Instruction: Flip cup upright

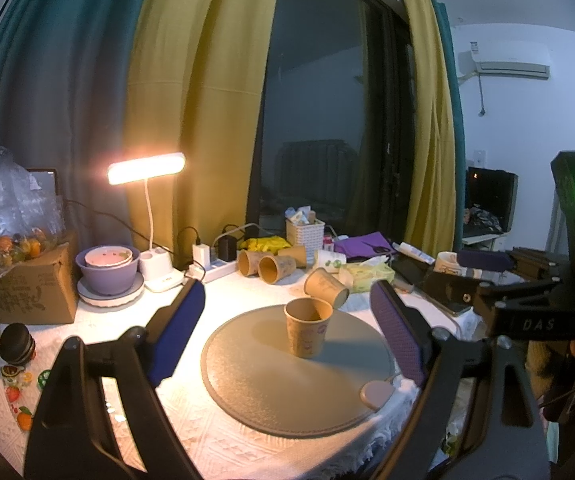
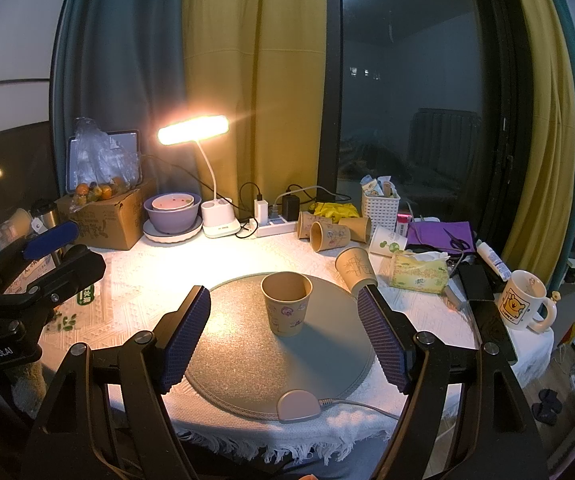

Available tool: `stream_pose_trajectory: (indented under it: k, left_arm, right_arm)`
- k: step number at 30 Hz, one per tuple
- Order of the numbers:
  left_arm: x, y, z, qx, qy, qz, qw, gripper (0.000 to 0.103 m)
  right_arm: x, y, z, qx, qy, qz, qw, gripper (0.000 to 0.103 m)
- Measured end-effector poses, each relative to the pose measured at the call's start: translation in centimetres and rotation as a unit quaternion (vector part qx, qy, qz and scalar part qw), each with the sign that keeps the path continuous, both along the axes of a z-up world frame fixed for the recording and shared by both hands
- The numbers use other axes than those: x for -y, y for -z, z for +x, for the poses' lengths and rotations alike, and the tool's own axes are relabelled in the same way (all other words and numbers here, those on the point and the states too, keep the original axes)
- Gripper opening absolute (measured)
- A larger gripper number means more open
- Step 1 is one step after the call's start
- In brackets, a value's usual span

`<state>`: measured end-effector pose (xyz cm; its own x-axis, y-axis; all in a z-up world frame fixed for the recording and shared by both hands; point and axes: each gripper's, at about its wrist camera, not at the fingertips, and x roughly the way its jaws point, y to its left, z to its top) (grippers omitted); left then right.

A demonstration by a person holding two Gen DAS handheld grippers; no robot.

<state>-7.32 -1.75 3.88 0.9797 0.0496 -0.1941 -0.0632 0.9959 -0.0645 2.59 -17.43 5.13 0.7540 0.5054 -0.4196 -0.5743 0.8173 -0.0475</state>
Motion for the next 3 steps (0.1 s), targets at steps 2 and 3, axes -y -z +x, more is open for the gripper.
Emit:
stream_pose_trajectory:
  k: [2, 3]
  left_arm:
    - [0.27, 0.07, -0.17, 0.003, 0.008, 0.0, 1.0, 0.086]
    - [0.28, 0.12, -0.07, 0.003, 0.014, -0.001, 0.9999, 0.086]
  right_arm:
    - [0.05, -0.02, 0.01, 0.0, -0.001, 0.0, 1.0, 0.079]
    - [0.0, 0.03, 0.03, 0.0, -0.001, 0.0, 1.0, 0.079]
